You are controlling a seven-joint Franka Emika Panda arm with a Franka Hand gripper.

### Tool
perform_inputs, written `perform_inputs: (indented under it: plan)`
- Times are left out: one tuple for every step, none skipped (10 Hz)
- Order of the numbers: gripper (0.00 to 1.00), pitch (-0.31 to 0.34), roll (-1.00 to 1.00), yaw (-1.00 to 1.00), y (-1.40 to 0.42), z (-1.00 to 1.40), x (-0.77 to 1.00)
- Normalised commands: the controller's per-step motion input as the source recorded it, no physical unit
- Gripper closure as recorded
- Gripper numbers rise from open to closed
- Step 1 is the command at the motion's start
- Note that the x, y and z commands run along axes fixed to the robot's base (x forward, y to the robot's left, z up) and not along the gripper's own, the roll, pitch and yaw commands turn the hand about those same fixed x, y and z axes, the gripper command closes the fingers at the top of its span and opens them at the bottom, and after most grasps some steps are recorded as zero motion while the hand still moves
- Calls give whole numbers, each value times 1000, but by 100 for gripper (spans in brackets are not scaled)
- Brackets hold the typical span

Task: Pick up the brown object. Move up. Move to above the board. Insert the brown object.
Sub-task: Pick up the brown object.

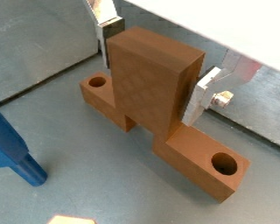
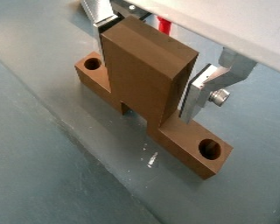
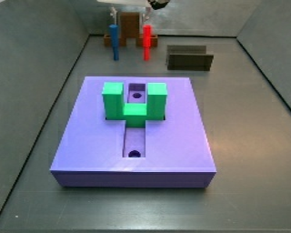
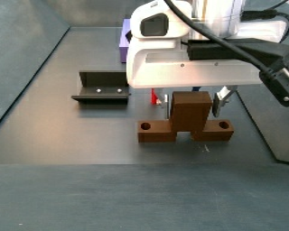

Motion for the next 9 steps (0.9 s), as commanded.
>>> perform_inputs:
  plan:
    - [0, 0, 0, 91, 0, -177, 40]
    - [0, 0, 0, 43, 0, -66, 0]
    - [0, 0, 0, 0, 0, 0, 0]
    - [100, 0, 0, 0, 0, 0, 0]
    - [100, 0, 0, 0, 0, 0, 0]
    - [100, 0, 0, 0, 0, 0, 0]
    - [100, 0, 0, 0, 0, 0, 0]
    - [100, 0, 0, 0, 0, 0, 0]
    - [100, 0, 0, 0, 0, 0, 0]
